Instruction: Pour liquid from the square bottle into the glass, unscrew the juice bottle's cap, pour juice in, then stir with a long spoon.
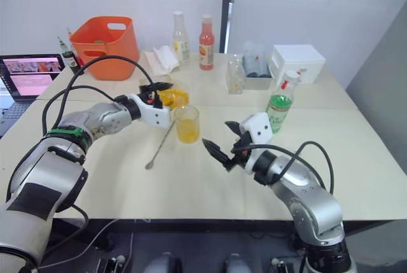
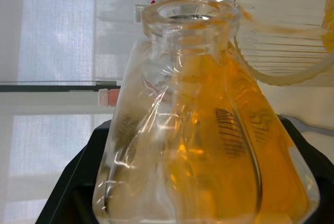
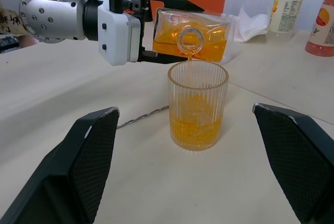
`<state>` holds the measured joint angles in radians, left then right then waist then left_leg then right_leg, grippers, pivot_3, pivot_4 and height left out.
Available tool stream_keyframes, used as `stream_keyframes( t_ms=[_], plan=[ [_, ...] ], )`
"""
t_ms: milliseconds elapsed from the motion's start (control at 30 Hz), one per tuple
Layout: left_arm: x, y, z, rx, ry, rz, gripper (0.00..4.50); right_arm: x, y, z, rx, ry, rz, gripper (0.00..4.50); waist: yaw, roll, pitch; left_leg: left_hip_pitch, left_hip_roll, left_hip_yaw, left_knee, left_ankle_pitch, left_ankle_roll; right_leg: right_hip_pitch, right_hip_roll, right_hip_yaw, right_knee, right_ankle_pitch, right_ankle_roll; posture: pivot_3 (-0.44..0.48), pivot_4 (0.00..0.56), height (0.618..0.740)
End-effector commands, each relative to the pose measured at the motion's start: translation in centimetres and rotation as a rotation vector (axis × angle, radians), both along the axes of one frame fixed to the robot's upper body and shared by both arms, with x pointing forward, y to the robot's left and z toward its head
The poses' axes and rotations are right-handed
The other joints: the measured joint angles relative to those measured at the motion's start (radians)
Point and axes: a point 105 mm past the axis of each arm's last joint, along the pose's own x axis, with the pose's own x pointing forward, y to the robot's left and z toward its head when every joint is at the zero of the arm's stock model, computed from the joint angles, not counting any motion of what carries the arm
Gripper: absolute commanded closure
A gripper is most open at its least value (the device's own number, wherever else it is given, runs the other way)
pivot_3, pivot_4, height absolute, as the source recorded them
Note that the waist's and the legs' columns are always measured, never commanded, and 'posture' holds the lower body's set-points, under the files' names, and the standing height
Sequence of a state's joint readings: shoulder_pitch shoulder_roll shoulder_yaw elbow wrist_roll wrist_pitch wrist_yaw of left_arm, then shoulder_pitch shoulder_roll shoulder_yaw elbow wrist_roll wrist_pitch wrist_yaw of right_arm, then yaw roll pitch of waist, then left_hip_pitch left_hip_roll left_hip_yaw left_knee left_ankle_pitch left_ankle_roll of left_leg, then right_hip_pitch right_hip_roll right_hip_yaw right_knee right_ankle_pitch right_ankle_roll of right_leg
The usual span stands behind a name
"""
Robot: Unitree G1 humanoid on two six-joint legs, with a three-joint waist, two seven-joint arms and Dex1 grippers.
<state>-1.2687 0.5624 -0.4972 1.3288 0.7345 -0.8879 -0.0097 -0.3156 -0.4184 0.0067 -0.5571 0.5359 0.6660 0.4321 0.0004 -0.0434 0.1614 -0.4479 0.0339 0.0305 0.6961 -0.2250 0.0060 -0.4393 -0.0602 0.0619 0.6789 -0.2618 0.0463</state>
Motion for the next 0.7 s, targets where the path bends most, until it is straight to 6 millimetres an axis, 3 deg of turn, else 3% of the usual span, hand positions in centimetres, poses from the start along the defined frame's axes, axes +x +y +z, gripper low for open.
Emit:
stream_keyframes(
  t_ms=[33, 167, 400, 700],
  plan=[
    [0.1, 0.1, 4.7, -0.223, -0.063, 0.003, 1.68, -0.5, 0.0, 1.0, 0.018, -0.036, 0.013, 0.15, 0.0, 0.0, 0.0, 0.0, 0.0, 0.0, 0.0, 0.0, 0.0, 0.0, 0.0, 0.0, 0.0, 0.0, 0.0, 0.0, 0.15, 0.715],
    [0.5, 1.4, 6.0, -0.432, 0.021, 0.038, 1.68, -0.5, 0.0, 1.2, 0.016, -0.039, 0.012, 0.15, -0.002, 0.0, 0.0, 0.0, 0.0, 0.0, 0.0, 0.0, 0.0, 0.0, 0.0, 0.0, 0.0, 0.0, 0.0, 0.0, 0.15, 0.715],
    [0.9, 6.0, 8.5, -0.871, 0.164, 0.096, 1.68, -0.3, -0.1, 1.2, 0.006, -0.038, 0.016, 0.15, -0.013, 0.0, 0.0, 0.0, 0.0, -0.001, 0.0, 0.0, 0.0, 0.0, 0.0, 0.0, 0.001, 0.0, 0.0, 0.0, 0.15, 0.715],
    [-0.1, 10.1, 7.3, -1.202, 0.283, 0.095, 1.68, -0.3, 0.4, 1.5, -0.01, -0.041, 0.065, 0.15, -0.015, 0.0, 0.0, 0.001, 0.0, -0.003, 0.0, 0.0, 0.0, 0.0, 0.0, -0.001, 0.002, 0.0, 0.0, 0.0, 0.15, 0.715]
  ],
)
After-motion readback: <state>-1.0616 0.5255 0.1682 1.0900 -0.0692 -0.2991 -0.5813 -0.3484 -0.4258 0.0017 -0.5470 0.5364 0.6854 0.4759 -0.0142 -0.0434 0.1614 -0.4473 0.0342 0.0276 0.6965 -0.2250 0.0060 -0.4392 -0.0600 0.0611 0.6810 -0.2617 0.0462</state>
